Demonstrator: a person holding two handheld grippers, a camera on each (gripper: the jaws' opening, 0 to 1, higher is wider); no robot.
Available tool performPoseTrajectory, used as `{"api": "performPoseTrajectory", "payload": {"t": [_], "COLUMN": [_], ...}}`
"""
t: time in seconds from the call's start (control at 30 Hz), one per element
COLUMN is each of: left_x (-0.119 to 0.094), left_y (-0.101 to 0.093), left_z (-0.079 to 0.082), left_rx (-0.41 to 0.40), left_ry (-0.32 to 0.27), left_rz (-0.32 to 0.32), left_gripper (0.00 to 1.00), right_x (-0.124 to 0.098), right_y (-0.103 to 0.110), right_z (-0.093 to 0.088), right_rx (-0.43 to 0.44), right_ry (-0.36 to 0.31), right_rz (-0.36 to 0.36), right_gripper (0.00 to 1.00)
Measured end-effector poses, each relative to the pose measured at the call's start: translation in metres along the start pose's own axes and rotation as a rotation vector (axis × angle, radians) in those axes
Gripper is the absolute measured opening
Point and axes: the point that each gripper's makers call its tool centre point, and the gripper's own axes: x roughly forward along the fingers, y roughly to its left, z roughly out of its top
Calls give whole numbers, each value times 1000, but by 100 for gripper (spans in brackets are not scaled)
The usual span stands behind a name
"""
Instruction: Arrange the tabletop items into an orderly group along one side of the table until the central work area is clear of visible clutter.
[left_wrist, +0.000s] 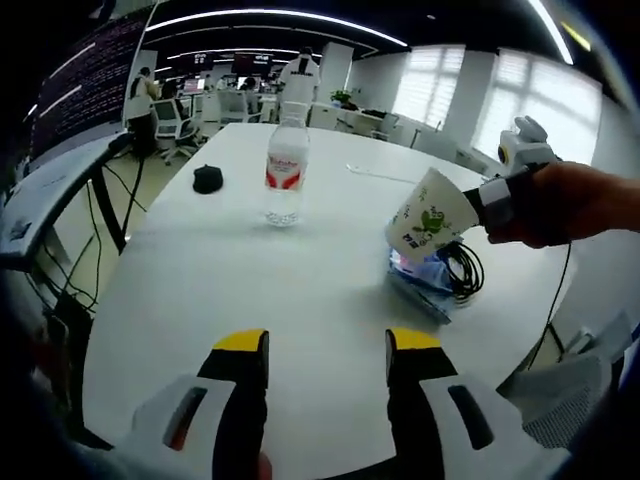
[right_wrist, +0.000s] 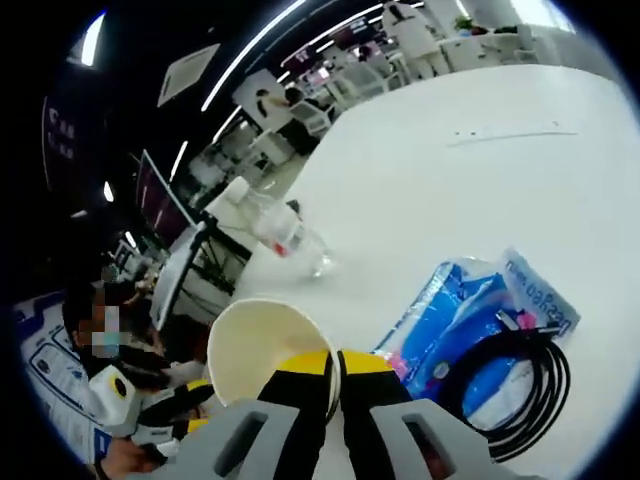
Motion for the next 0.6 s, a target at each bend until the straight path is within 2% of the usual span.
{"api": "performPoseTrajectory", "payload": {"t": [0.1, 0.2, 0.3, 0.43, 0.6], "left_x": [0, -1, -1, -3, -3], "left_y": [-1, -3, -5, -6, -6], "left_z": [0, -1, -2, -2, -5], "left_rx": [-2, -6, -8, -4, -8], "left_ry": [-3, 0, 4, 6, 15], "left_rz": [-3, -9, -16, -22, -26], "left_gripper": [47, 48, 49, 49, 49], "right_x": [2, 15, 21, 41, 57], "right_y": [2, -2, -2, -17, -13], "right_z": [7, 22, 25, 44, 50], "right_rx": [5, 27, 29, 51, 67], "right_ry": [-12, -25, -24, -20, -21], "right_rz": [-12, -23, -33, -78, -85], "right_gripper": [0, 0, 0, 0, 0]}}
